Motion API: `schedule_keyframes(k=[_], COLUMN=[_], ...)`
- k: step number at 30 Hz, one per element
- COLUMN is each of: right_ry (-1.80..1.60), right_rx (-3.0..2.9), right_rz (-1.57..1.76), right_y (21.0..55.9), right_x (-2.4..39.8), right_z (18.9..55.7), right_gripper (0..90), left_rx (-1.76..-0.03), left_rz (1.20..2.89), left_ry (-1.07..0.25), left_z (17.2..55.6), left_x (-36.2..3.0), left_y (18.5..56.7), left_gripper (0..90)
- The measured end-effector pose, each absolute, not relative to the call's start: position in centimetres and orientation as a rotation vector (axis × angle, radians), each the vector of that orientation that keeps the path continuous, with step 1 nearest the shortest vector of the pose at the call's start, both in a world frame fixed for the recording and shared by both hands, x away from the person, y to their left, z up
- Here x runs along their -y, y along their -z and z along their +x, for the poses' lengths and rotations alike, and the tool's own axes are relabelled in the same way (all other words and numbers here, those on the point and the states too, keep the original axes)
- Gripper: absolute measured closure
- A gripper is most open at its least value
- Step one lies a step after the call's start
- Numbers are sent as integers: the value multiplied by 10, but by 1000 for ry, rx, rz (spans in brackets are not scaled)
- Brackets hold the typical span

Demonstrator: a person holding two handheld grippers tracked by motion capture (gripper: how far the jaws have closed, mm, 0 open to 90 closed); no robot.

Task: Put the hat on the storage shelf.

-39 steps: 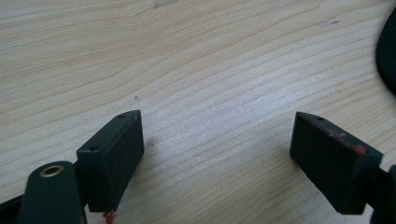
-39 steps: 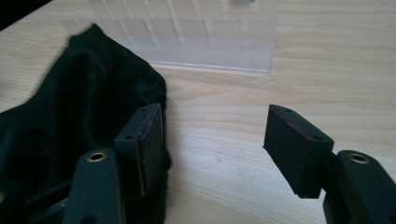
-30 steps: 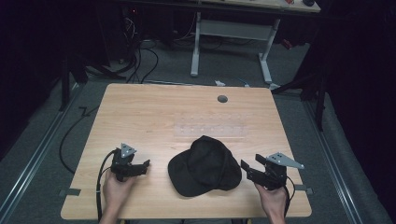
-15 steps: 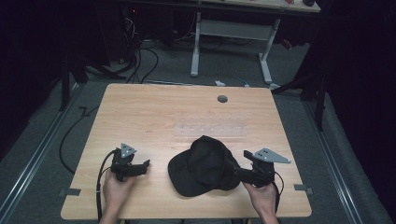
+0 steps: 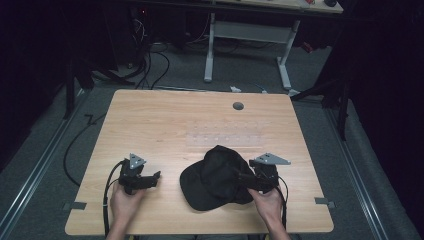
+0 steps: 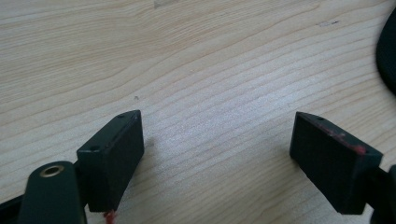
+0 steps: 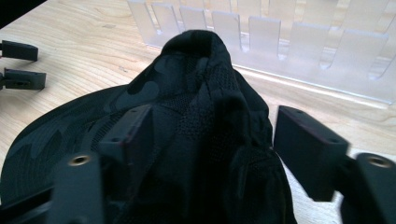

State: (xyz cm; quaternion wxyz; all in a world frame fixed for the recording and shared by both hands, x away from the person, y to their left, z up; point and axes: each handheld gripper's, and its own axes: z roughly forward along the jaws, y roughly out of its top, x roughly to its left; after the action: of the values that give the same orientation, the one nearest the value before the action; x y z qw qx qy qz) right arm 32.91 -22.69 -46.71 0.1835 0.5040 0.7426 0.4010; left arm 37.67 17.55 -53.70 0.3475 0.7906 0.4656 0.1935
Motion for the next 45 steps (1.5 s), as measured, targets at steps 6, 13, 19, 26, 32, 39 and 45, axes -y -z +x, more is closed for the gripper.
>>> schedule_keyframes(k=[6, 13, 19, 26, 32, 39, 45], right_ry=[-1127, -1076, -1057, -1111, -1155, -1214, -1272], right_rx=[-2108, -2114, -2126, -2120, -2106, -2093, -2084], right_rz=[1447, 1426, 1434, 1386, 1313, 1206, 1144], right_y=[473, 477, 481, 475, 466, 452, 442], right_x=[225, 223, 226, 229, 234, 240, 242], right_z=[332, 332, 334, 330, 325, 320, 317], right_gripper=[542, 705, 794, 838, 840, 840, 840], left_rx=[-1208, -1213, -1229, -1221, -1195, -1061, -943], left_rz=[2050, 2049, 2039, 2047, 2044, 2028, 2011], left_ry=[-503, -502, -511, -502, -433, -385, -299], left_z=[377, 377, 377, 376, 373, 362, 356], left_x=[-175, -175, -173, -174, -175, -165, -151], left_y=[537, 537, 537, 536, 532, 515, 497], left_gripper=[180, 180, 179, 199, 232, 232, 227])
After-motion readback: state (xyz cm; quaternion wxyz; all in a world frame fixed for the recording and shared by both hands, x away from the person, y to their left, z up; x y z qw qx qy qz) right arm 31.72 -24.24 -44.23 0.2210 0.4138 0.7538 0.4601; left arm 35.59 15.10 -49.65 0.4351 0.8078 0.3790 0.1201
